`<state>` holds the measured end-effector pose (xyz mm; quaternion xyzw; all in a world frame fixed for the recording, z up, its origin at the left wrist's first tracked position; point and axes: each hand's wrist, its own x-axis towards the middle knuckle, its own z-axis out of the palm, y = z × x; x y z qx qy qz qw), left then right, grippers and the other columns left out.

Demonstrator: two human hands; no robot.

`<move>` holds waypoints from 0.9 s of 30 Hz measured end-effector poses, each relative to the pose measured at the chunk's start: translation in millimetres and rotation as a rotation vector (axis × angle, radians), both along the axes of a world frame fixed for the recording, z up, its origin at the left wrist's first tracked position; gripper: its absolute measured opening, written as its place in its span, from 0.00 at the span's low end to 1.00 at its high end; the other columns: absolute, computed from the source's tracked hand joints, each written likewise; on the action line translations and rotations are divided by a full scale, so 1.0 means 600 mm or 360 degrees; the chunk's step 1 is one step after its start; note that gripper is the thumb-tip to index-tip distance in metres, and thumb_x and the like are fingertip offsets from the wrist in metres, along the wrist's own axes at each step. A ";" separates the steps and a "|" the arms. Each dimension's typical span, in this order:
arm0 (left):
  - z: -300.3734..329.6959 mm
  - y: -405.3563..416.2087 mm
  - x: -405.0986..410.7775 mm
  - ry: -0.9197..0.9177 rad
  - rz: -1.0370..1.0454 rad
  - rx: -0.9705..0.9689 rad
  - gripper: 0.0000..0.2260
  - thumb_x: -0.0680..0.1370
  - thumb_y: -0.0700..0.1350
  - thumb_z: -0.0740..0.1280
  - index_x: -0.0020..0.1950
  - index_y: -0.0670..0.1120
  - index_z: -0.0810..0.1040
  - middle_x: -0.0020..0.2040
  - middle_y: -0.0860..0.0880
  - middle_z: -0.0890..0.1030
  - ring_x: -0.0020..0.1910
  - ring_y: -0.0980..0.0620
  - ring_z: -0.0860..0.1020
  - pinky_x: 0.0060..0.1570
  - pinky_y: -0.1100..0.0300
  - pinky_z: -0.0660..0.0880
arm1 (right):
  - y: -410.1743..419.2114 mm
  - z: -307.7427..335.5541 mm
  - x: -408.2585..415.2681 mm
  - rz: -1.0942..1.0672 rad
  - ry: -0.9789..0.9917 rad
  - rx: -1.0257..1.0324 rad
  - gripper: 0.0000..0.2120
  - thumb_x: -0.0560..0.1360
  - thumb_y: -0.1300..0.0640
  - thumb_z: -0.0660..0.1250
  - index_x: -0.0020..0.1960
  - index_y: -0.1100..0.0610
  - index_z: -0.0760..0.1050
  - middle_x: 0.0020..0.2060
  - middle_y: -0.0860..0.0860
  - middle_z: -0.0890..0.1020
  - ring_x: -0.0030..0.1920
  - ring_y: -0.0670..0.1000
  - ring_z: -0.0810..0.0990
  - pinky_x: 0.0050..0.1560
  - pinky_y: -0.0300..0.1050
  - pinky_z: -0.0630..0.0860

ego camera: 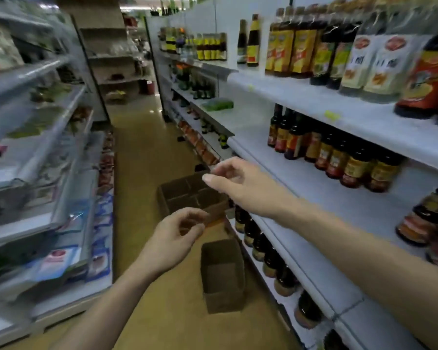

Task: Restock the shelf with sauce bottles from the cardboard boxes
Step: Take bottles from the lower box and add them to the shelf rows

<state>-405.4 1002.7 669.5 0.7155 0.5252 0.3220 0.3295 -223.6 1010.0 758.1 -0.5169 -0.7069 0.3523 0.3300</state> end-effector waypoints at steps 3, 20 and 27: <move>-0.040 0.073 -0.021 0.0051 -0.0003 -0.0129 0.06 0.80 0.44 0.64 0.53 0.53 0.79 0.51 0.57 0.80 0.50 0.63 0.77 0.47 0.73 0.72 | 0.098 -0.041 -0.046 0.0172 -0.0052 -0.0049 0.16 0.76 0.38 0.65 0.55 0.48 0.75 0.47 0.42 0.79 0.47 0.41 0.78 0.42 0.36 0.72; -0.020 0.481 -0.234 -0.0029 0.0533 -0.0044 0.04 0.79 0.45 0.66 0.50 0.54 0.79 0.50 0.54 0.81 0.48 0.64 0.78 0.49 0.73 0.72 | 0.605 -0.086 -0.258 0.0644 0.0000 -0.0085 0.16 0.77 0.43 0.64 0.58 0.52 0.78 0.51 0.43 0.81 0.50 0.39 0.78 0.46 0.27 0.72; -0.061 0.691 -0.360 -0.0006 0.0334 -0.0182 0.05 0.78 0.48 0.66 0.49 0.58 0.78 0.48 0.60 0.80 0.49 0.65 0.78 0.53 0.69 0.72 | 0.774 -0.149 -0.317 0.0369 -0.0269 -0.0264 0.18 0.76 0.36 0.60 0.58 0.47 0.75 0.49 0.42 0.79 0.48 0.40 0.77 0.42 0.33 0.72</move>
